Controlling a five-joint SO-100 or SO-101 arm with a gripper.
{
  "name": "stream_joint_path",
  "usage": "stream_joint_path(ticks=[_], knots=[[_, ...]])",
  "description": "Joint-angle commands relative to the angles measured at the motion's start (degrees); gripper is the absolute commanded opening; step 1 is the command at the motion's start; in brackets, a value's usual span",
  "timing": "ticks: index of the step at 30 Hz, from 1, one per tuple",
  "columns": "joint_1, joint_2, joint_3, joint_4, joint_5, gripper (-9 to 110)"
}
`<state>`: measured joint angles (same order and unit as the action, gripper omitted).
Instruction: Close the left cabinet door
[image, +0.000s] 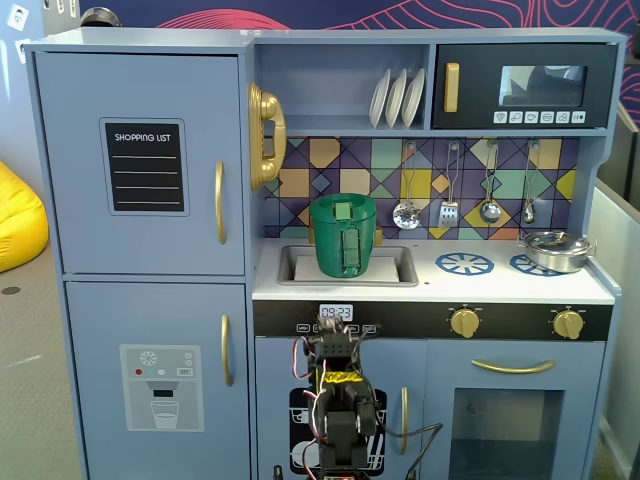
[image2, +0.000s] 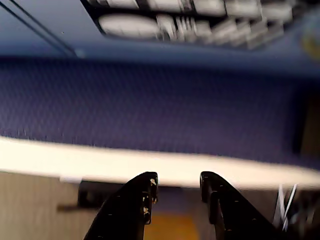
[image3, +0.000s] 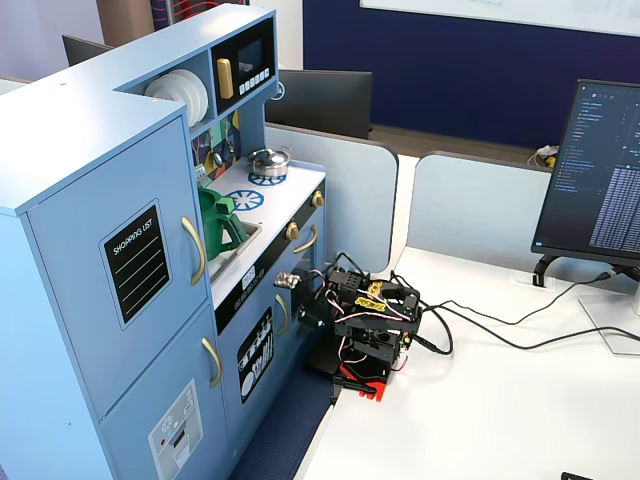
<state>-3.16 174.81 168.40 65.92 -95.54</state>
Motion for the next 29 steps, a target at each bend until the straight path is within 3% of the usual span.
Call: stream_joint_path(ticks=[1, 10, 29], knots=[[3.7, 4.0, 2.4, 5.4, 3.5, 0], [2.3, 7.2, 3.3, 21.8, 9.5, 0], [3.1, 7.3, 3.3, 21.9, 9.1, 2]])
